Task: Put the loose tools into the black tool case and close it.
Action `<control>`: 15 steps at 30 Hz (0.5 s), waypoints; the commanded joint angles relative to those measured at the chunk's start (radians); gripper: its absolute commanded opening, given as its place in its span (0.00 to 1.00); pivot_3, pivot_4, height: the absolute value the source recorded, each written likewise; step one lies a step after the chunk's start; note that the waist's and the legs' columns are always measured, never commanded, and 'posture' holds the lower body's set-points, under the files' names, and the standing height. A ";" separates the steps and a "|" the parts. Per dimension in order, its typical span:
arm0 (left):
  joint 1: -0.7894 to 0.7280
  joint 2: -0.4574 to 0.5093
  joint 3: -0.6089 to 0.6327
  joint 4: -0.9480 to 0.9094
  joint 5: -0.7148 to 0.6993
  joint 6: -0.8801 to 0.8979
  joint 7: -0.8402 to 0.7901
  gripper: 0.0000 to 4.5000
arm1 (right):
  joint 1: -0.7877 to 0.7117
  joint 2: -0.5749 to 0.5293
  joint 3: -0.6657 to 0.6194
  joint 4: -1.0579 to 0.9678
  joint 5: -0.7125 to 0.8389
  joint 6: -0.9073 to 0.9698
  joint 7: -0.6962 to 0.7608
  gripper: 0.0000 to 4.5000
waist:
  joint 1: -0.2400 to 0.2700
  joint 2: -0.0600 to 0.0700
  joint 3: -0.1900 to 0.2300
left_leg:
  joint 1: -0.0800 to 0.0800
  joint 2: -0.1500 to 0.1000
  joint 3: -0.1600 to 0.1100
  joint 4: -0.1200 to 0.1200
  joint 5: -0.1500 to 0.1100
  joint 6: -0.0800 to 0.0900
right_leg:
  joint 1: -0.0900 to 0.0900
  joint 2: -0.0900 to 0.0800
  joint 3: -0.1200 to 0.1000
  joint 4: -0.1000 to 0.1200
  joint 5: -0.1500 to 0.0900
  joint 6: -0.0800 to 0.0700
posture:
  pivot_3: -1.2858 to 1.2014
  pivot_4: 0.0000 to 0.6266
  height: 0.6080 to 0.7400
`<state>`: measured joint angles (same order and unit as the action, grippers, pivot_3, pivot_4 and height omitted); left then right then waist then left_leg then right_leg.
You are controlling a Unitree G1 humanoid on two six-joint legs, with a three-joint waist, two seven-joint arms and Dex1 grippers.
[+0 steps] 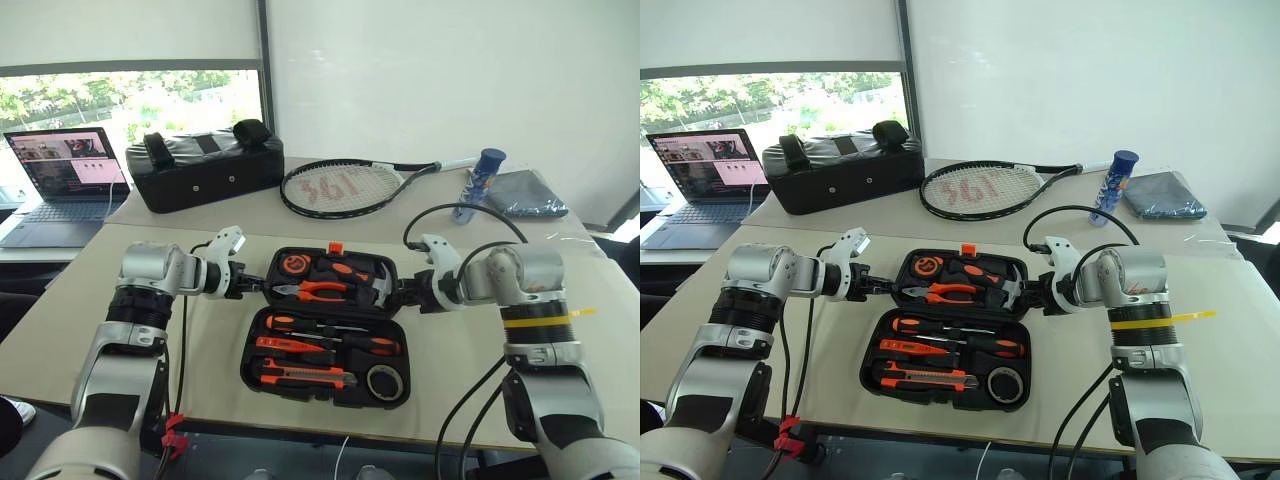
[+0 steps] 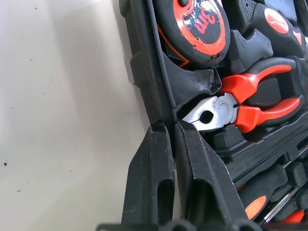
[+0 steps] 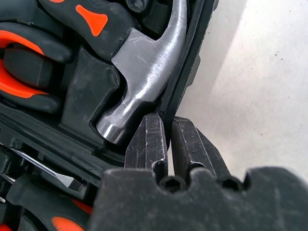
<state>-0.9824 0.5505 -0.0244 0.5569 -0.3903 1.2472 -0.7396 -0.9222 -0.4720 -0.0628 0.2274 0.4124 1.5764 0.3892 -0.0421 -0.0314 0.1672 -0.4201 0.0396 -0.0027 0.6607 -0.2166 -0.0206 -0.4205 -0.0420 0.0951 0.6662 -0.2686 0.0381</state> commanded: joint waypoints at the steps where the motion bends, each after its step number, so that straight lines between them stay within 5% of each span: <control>1: 0.010 0.003 0.026 0.006 0.011 -0.033 0.017 0.00 | -0.001 0.001 -0.043 -0.020 -0.009 -0.020 -0.014 0.01 | 0.000 0.000 0.000 | 0.000 0.000 0.000 0.000 0.000 0.000 | 0.000 0.000 0.000 0.000 0.000 0.000 | 0.52 0.24 1.00; 9: 0.137 0.006 0.150 -0.155 -0.065 -0.206 -0.050 0.00 | 0.188 -0.022 -0.068 -0.332 0.090 -0.324 0.168 0.01 | -0.002 0.000 0.000 | -0.004 0.000 0.000 0.000 0.001 -0.001 | -0.004 0.000 0.000 0.001 0.001 0.000 | 0.52 0.24 1.00; 15: 0.351 -0.020 0.222 -0.360 -0.123 -0.455 -0.153 0.00 | 0.450 -0.001 -0.095 -0.447 0.041 -0.857 0.309 0.01 | -0.004 0.000 0.001 | -0.005 0.000 0.000 -0.001 0.001 -0.001 | -0.005 -0.001 0.000 -0.001 0.001 0.001 | 0.52 0.24 1.00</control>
<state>-0.6656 0.5420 0.1550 0.2923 -0.4743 0.9094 -0.8387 -0.4896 -0.4850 -0.1219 -0.1208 0.4327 0.9593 0.5937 -0.0461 -0.0313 0.1678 -0.4253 0.0397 -0.0026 0.6590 -0.2155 -0.0214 -0.4255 -0.0431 0.0954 0.6640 -0.2677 0.0387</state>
